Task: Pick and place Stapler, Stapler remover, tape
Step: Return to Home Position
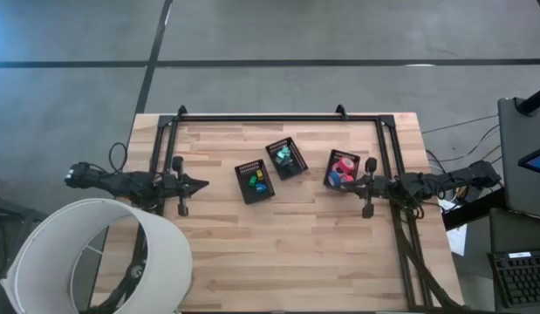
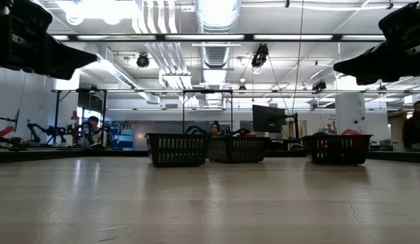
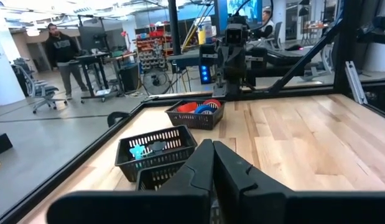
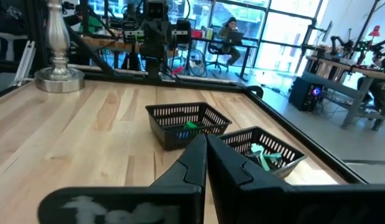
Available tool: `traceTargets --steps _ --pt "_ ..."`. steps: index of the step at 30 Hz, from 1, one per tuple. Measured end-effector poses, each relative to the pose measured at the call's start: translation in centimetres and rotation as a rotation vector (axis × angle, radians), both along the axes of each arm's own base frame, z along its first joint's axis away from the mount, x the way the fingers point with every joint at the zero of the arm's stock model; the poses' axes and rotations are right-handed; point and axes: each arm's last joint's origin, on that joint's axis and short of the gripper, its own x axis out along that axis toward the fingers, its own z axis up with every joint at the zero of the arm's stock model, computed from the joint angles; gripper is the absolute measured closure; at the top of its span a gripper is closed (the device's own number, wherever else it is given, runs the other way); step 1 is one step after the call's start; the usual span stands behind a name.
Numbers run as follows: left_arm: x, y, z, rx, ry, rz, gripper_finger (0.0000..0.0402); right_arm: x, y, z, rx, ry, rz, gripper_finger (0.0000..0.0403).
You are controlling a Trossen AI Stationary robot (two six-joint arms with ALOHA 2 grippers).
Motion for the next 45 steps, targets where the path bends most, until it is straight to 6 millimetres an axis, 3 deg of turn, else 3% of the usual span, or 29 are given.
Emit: traceTargets --steps 28,33,39,45 --pt "0.1 -0.1 -0.3 0.012 0.013 -0.039 0.0392 0.0 0.0 0.0 -0.001 0.002 -0.001 0.0394" --pt "0.1 -0.3 -0.1 -0.005 -0.024 -0.108 0.0393 0.0 0.0 0.0 0.0 0.001 -0.001 0.0394" --pt "0.0 -0.9 1.1 0.088 -0.173 -0.312 0.0398 0.0 0.0 0.0 0.003 0.001 -0.002 0.0394" --pt "0.2 -0.9 0.3 0.088 -0.146 -0.27 0.0392 0.0 0.0 0.0 0.003 0.0 -0.001 0.0394"
